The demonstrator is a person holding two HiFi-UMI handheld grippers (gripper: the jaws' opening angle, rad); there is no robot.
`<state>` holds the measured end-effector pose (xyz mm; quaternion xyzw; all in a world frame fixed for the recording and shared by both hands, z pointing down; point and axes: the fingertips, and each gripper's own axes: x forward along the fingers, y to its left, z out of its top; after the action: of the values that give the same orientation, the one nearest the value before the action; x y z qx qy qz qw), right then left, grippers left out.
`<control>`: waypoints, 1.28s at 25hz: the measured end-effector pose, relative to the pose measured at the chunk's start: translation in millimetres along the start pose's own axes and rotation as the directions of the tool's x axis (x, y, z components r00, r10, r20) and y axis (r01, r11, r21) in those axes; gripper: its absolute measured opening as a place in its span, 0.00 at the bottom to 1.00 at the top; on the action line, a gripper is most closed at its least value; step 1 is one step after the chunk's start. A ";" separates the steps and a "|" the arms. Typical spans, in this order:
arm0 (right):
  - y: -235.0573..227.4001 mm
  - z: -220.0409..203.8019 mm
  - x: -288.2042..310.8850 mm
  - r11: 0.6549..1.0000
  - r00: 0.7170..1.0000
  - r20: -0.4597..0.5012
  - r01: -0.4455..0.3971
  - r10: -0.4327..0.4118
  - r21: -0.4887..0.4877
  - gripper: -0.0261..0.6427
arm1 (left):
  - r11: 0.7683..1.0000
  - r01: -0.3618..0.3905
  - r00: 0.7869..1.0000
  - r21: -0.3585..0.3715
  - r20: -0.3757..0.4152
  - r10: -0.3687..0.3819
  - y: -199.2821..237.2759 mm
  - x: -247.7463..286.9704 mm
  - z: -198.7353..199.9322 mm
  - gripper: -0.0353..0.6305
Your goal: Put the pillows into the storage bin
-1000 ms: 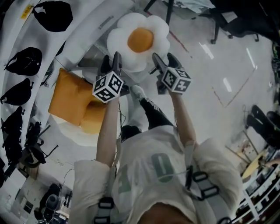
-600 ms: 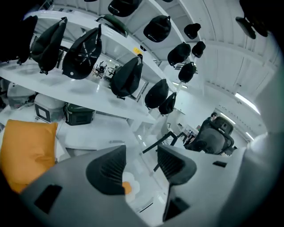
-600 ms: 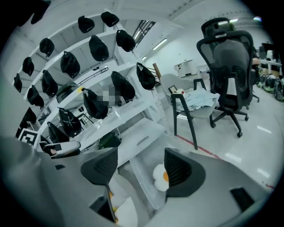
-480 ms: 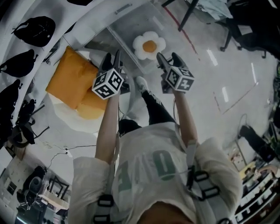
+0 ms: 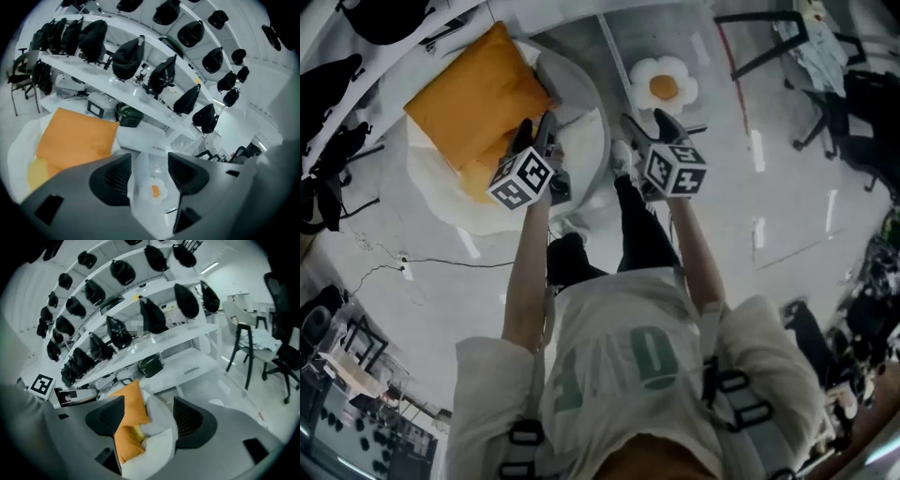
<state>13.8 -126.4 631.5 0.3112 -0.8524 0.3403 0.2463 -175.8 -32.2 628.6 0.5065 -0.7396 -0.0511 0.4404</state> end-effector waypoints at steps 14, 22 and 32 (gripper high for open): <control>105.4 -352.5 249.3 0.732 0.746 -0.647 -0.528 0.157 -0.431 0.48 | 0.805 -0.369 0.928 -0.465 -0.140 0.345 353.6 -30.7 -296.6 0.43; 132.5 -444.6 332.3 0.925 0.557 -0.768 -0.360 0.316 0.119 0.46 | 0.547 -0.189 0.981 -0.816 -0.130 0.145 418.7 14.5 -327.4 0.33; 206.4 -358.3 276.2 0.895 0.603 -0.751 -0.445 0.269 -0.037 0.09 | 0.566 -0.153 0.979 -0.810 -0.044 0.201 381.0 -52.6 -221.3 0.09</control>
<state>-244.9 154.8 949.7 -0.0573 -0.7596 0.3813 0.5238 -283.2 275.1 930.1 0.1724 -0.6934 -0.3509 0.6052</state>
